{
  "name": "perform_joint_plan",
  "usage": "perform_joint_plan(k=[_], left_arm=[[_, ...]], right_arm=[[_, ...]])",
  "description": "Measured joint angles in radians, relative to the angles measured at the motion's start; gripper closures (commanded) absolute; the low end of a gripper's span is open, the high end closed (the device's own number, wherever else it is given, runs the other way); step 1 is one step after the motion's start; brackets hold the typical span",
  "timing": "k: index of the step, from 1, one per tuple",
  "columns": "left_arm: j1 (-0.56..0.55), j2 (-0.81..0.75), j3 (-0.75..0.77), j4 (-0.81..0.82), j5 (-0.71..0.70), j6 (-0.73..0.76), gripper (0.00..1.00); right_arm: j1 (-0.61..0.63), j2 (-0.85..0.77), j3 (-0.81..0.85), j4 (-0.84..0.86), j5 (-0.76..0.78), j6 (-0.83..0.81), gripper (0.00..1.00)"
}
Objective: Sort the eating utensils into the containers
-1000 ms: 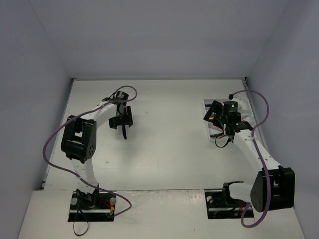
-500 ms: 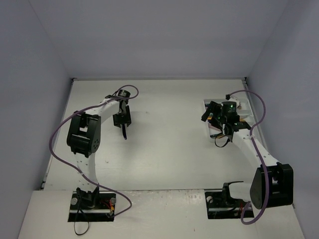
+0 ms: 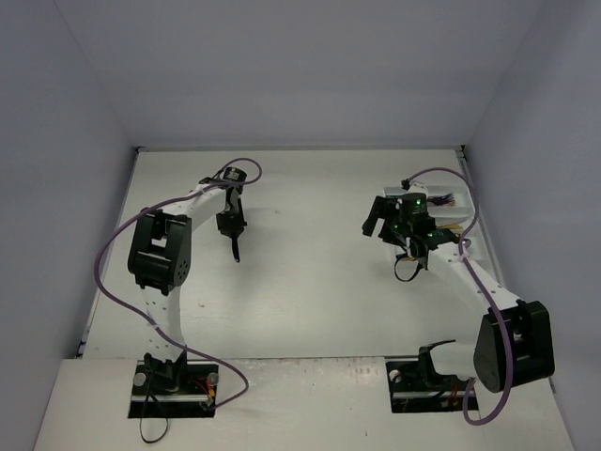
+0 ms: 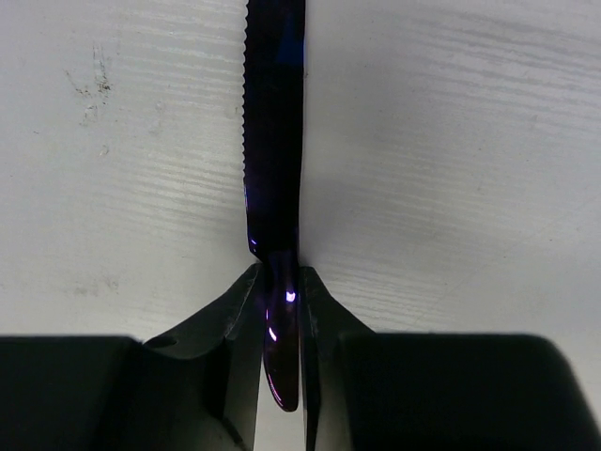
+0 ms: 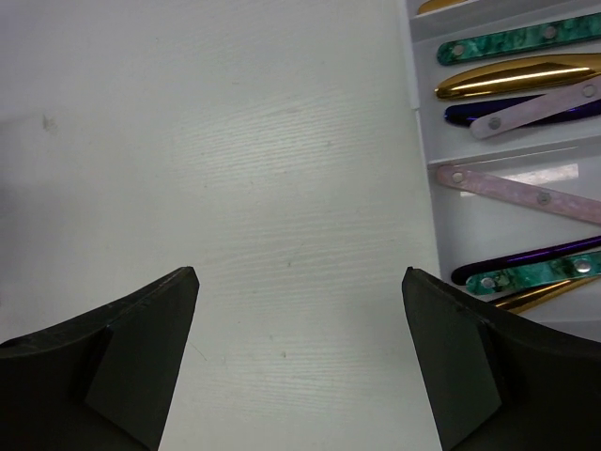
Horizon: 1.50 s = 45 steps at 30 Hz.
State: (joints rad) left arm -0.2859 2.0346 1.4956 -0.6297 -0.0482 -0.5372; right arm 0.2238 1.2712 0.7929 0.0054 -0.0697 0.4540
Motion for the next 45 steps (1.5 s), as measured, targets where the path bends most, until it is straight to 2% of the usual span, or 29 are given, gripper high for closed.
perform_joint_plan(k=[8,12,18,22,28,33,41,45], left_arm=[[-0.004,-0.036,-0.044,0.029,0.013,-0.02,1.0],[-0.018,-0.123,-0.087,0.048,0.063,-0.047,1.0],[-0.06,-0.315,-0.123,0.159,0.149,-0.116,1.0],[-0.097,-0.424,-0.166,0.237,0.184,-0.174,1.0],[-0.153,-0.504,-0.201,0.289,0.187,-0.226,1.0],[-0.187,-0.528,-0.207,0.306,0.186,-0.247,1.0],[-0.199,-0.548,-0.228,0.322,0.186,-0.274,1.0],[-0.207,-0.551,-0.229,0.323,0.186,-0.278,1.0]], right_arm=[[0.155,0.05,0.034,0.066,-0.068,-0.01,0.13],[0.257,0.097,0.068,0.14,-0.14,-0.008,0.13],[0.422,0.19,0.136,0.271,-0.228,-0.005,0.14],[0.463,0.241,0.165,0.336,-0.267,0.003,0.15],[0.479,0.307,0.238,0.375,-0.284,0.005,0.19],[0.483,0.342,0.278,0.396,-0.286,-0.006,0.29],[0.484,0.378,0.301,0.398,-0.286,-0.031,0.59],[0.484,0.38,0.303,0.398,-0.285,-0.04,0.71]])
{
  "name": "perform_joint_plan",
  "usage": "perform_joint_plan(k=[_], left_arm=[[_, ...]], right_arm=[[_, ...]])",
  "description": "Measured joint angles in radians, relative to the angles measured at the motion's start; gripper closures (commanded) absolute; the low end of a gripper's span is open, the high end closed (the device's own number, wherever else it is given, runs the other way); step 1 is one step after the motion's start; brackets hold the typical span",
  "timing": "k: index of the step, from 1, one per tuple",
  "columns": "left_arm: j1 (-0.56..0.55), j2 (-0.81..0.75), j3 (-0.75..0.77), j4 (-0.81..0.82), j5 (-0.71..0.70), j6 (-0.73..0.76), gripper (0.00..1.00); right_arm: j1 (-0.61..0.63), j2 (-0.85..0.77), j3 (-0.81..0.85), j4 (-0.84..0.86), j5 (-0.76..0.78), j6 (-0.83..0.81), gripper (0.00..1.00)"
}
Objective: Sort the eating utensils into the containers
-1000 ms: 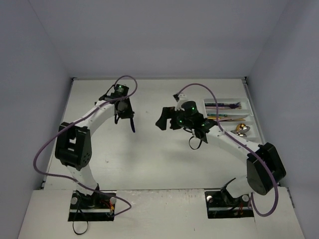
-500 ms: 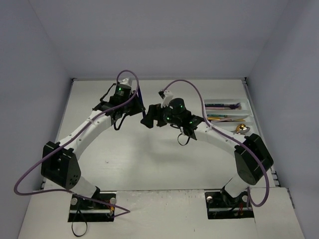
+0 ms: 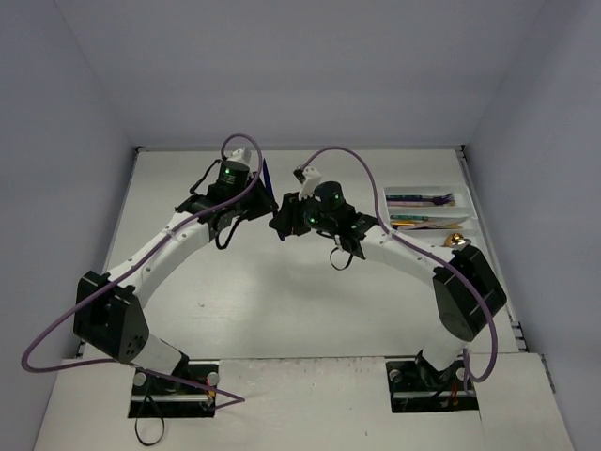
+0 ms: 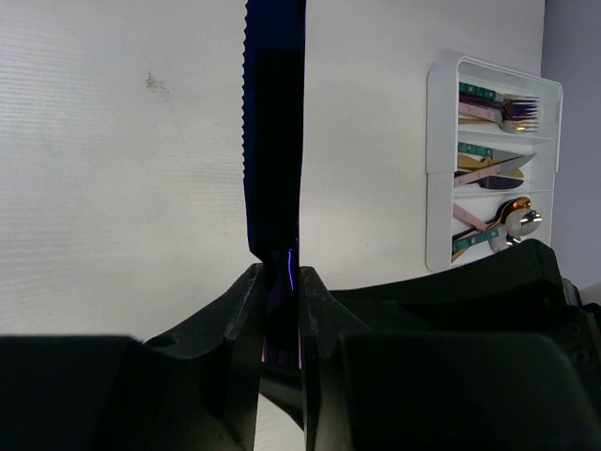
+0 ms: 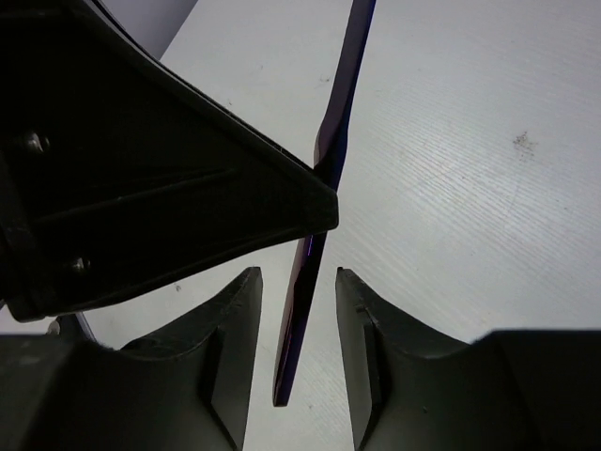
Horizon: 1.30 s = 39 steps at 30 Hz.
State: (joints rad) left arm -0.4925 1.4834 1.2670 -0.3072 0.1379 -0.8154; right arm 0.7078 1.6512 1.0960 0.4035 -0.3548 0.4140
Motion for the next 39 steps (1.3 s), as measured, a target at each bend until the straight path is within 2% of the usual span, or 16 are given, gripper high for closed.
perform_joint_plan(k=[4,6,11,16,20,23,26,29,34,39], left_arm=[[-0.012,0.0,0.0,0.001,-0.001,0.0,1.0],[-0.017,0.0,0.0,0.002,-0.006,0.0,1.0],[-0.026,0.0,-0.001,0.011,-0.025,0.008,0.99],[-0.037,-0.002,-0.001,0.015,-0.058,0.044,0.49],[-0.04,-0.011,-0.001,-0.002,-0.088,0.095,0.3],[-0.04,-0.026,-0.001,-0.019,-0.117,0.128,0.23],[-0.04,-0.049,-0.001,-0.042,-0.15,0.158,0.21],[-0.04,-0.083,-0.001,-0.064,-0.195,0.195,0.12],[-0.04,-0.189,-0.021,-0.088,-0.304,0.274,0.03],[-0.022,-0.325,-0.098,-0.112,-0.434,0.36,0.03]], right_arm=[[0.0,0.0,0.001,0.004,0.006,-0.004,0.92],[0.0,0.0,0.001,-0.001,0.021,-0.003,1.0],[-0.006,0.003,0.001,-0.003,0.036,0.0,1.0],[-0.006,0.003,-0.001,-0.002,0.045,0.004,1.0],[-0.006,0.003,-0.015,0.0,0.059,0.006,1.0],[-0.008,0.003,-0.031,-0.002,0.066,0.014,1.0],[-0.019,0.003,-0.039,-0.002,0.071,0.032,1.0],[-0.055,0.001,-0.048,0.001,0.081,0.056,1.0],[-0.171,-0.043,-0.124,0.003,0.13,0.128,1.0],[-0.335,-0.128,-0.206,-0.02,0.219,0.245,1.0]])
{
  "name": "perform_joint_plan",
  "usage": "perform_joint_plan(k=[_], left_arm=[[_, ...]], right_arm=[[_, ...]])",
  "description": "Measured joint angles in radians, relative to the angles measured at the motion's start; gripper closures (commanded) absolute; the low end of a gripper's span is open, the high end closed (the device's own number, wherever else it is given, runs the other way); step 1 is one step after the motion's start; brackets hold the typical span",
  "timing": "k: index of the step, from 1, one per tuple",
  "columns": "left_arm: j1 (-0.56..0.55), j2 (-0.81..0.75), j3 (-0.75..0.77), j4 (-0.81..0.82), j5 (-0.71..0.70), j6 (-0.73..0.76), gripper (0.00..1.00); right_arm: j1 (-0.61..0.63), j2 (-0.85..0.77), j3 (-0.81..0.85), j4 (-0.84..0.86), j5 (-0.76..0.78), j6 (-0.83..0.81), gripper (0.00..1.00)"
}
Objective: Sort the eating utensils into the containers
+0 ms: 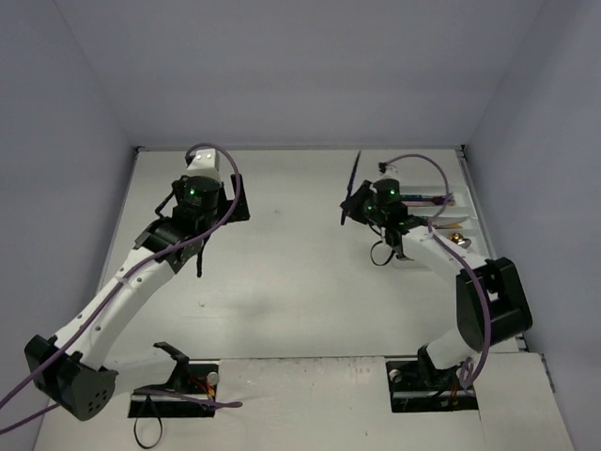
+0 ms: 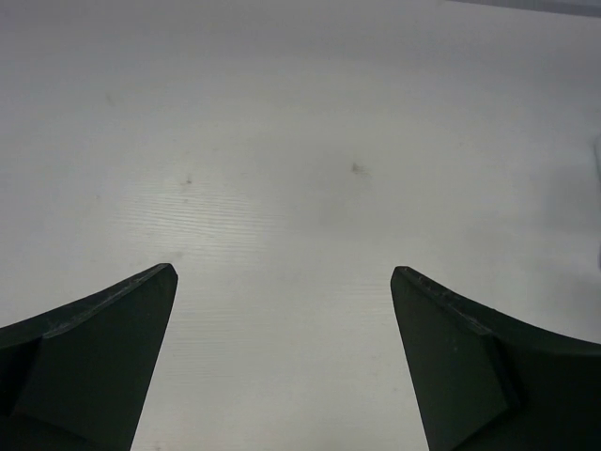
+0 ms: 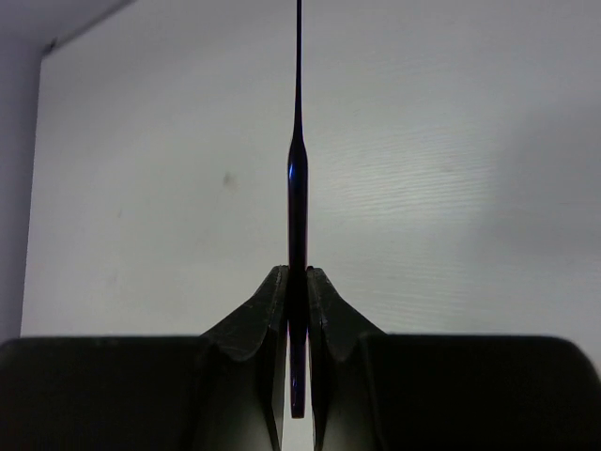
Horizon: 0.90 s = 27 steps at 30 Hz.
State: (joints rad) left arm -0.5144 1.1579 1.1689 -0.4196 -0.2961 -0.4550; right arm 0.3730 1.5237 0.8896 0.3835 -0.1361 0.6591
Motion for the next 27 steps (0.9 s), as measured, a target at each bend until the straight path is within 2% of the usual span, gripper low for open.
perform_joint_plan(k=[5,13,19,27], left_arm=[[0.068,-0.099,-0.087,-0.016,-0.067,0.061,0.03],[0.155,-0.203,-0.215,-0.033,-0.121,0.102,0.03],[0.172,-0.231,-0.251,-0.034,-0.149,0.107,0.03],[0.175,-0.269,-0.251,-0.032,-0.17,0.107,0.03]], right_arm=[[-0.164,-0.108,-0.089,-0.028,0.135,0.15,1.0],[-0.265,-0.21,-0.173,-0.107,0.381,0.398,1.0],[-0.319,-0.166,-0.181,-0.125,0.449,0.532,1.0],[-0.335,-0.008,-0.155,-0.13,0.466,0.621,1.0]])
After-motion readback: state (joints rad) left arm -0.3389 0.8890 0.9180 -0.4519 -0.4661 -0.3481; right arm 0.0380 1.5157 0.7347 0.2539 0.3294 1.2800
